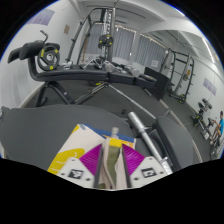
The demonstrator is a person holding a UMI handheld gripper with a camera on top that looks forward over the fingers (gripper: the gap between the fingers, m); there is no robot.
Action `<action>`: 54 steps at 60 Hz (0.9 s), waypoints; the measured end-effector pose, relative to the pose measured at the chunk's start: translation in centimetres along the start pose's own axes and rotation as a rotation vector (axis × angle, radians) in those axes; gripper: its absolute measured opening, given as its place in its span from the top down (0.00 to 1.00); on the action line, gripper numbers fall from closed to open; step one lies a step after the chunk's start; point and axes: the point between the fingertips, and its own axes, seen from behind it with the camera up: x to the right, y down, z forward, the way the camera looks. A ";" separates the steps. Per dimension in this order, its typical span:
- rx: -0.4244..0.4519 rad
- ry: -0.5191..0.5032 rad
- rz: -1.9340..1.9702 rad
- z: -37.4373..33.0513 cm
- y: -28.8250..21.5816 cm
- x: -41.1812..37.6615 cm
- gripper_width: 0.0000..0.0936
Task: Fold towel
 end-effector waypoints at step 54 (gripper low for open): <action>0.120 0.004 0.202 -40.7 -3.4 -2.9 0.09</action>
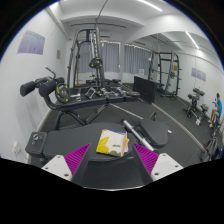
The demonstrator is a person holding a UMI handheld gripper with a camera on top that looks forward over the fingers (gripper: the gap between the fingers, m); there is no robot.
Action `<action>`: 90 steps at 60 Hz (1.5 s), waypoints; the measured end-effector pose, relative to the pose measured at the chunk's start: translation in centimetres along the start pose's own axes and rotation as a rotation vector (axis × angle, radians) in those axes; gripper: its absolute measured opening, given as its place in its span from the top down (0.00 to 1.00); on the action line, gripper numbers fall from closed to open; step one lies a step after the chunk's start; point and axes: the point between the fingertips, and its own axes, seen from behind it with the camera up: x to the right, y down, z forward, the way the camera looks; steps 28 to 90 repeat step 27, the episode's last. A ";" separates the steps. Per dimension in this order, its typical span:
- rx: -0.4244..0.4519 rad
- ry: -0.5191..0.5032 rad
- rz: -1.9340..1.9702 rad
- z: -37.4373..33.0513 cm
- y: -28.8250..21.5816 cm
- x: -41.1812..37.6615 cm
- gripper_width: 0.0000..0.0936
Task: Fold towel
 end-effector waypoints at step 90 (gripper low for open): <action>0.028 -0.003 -0.018 -4.2 0.0 -1.7 0.09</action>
